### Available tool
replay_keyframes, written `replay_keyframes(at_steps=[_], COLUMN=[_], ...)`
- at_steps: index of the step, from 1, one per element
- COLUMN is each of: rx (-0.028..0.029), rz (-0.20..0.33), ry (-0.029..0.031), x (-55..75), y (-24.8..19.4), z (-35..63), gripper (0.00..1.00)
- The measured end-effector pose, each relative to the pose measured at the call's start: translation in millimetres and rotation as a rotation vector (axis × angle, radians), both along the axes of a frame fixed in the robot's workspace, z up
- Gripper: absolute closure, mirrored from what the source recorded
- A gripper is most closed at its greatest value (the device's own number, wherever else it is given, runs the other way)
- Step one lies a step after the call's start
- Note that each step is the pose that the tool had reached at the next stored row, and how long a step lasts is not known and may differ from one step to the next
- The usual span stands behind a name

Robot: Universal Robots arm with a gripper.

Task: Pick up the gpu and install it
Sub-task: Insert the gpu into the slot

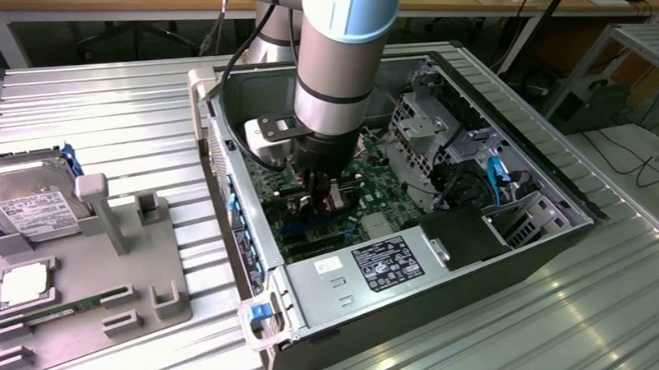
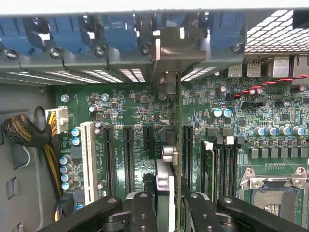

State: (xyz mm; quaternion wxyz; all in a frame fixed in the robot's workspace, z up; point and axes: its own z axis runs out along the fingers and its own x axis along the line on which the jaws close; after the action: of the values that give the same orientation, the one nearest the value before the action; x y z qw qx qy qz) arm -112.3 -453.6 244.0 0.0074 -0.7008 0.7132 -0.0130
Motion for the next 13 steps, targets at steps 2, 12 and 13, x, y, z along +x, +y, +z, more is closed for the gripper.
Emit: replay_keyframes(at_steps=[2, 12, 13], rx=[0.0001, -0.0001, -0.0002], rz=[0.0, 0.0, 0.0], ry=[-0.0001, 0.0, 0.0], x=[0.0, 0.1, 0.1], y=[0.0, 0.0, 0.0], z=[0.0, -1.4, -1.7], gripper=[0.72, 0.72, 0.72])
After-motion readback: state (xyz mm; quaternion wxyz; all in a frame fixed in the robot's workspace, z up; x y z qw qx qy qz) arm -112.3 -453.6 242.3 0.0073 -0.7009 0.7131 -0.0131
